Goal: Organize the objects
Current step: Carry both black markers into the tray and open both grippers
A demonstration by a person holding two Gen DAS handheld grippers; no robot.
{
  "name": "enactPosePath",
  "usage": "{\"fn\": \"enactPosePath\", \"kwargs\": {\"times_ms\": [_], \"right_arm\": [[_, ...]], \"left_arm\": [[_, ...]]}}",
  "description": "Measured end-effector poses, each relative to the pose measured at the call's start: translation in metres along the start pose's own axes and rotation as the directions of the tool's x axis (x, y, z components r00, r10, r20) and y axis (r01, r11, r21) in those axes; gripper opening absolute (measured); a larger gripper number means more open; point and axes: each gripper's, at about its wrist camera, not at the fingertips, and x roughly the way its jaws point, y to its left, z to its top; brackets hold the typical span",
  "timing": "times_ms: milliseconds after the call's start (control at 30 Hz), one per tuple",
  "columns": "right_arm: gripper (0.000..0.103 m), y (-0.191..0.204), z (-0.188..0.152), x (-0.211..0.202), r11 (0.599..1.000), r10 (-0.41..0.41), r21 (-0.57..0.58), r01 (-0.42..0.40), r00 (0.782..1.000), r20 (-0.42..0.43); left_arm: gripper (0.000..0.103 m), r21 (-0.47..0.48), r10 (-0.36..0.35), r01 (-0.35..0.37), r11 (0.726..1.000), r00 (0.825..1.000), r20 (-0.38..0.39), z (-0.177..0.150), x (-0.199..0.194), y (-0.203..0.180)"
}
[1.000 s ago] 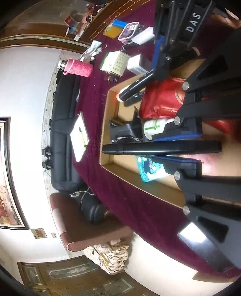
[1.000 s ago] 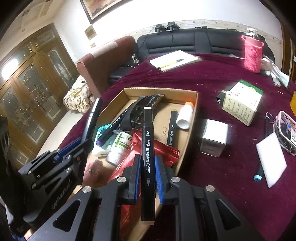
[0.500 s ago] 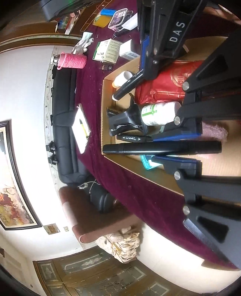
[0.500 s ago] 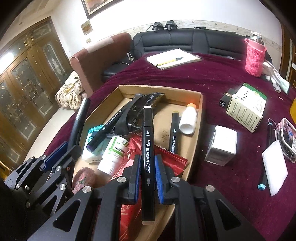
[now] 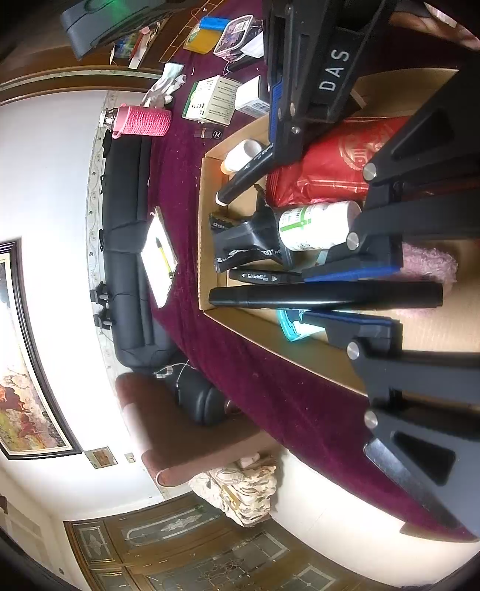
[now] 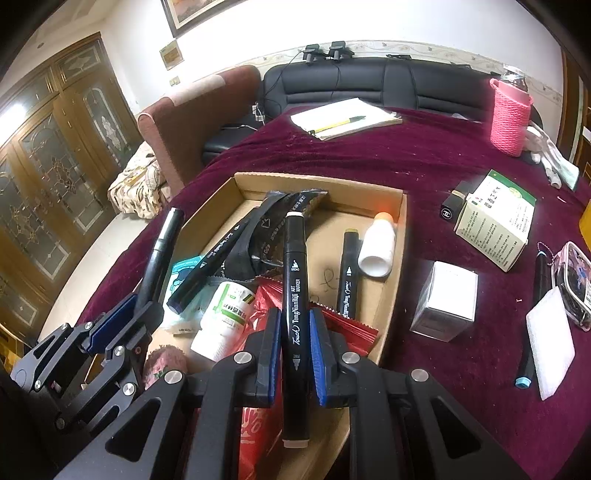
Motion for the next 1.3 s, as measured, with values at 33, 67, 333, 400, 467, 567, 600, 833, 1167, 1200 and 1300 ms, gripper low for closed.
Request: {"fn": "enactPosePath", "kwargs": {"times_ms": [33,67,333,400,467,567,600,833,1167,1200,1300], "right_arm": [[0.017,0.000,0.000,0.000,1.000,0.000,0.000,0.000,1.000,0.000],[0.017,0.001,0.001,0.000,1.000,-0.001,-0.001,0.001,1.000,0.000],[0.017,0.002,0.004,0.007,1.000,-0.009,0.000,0.009,1.000,-0.002],[0.017,0.002,0.005,0.008,1.000,-0.012,0.002,0.012,1.000,0.000],[0.017,0.003,0.005,0.009,1.000,-0.016,0.000,0.016,1.000,-0.001],[0.018,0.002,0.005,0.009,1.000,-0.004,0.007,0.004,1.000,0.009],[0.018,0.002,0.005,0.010,1.000,-0.002,0.007,0.002,1.000,0.008],[0.019,0.001,0.007,0.003,1.000,0.023,0.014,-0.023,1.000,0.015],[0.030,0.029,-0.004,-0.042,0.977,-0.122,-0.157,0.144,0.982,0.141],[0.031,0.032,-0.006,-0.048,0.969,-0.146,-0.174,0.174,0.976,0.161],[0.031,0.041,-0.014,-0.067,0.940,-0.216,-0.211,0.267,0.947,0.236]], "left_arm": [[0.015,0.002,0.003,-0.003,1.000,1.000,0.001,0.000,-0.001,-0.001],[0.015,0.002,0.002,-0.002,1.000,1.000,0.001,0.000,-0.001,-0.001],[0.015,0.001,0.000,0.000,1.000,1.000,-0.001,-0.001,0.001,-0.001],[0.015,-0.001,-0.003,0.003,1.000,1.000,-0.005,-0.003,0.004,-0.001],[0.015,-0.005,-0.012,0.011,1.000,1.000,-0.011,-0.004,0.007,-0.001],[0.015,-0.020,-0.033,0.033,0.999,0.999,-0.023,-0.004,0.010,0.000],[0.015,-0.029,-0.043,0.042,0.999,0.999,-0.030,-0.004,0.011,0.002],[0.015,-0.076,-0.086,0.081,0.994,0.995,-0.057,-0.002,0.010,0.008],[0.031,-0.091,-0.055,0.053,0.994,0.998,-0.019,0.001,-0.008,0.013],[0.031,-0.085,-0.048,0.047,0.995,0.999,-0.011,0.001,-0.012,0.012],[0.031,-0.075,-0.027,0.028,0.997,0.999,0.023,0.002,-0.023,0.010]]}}
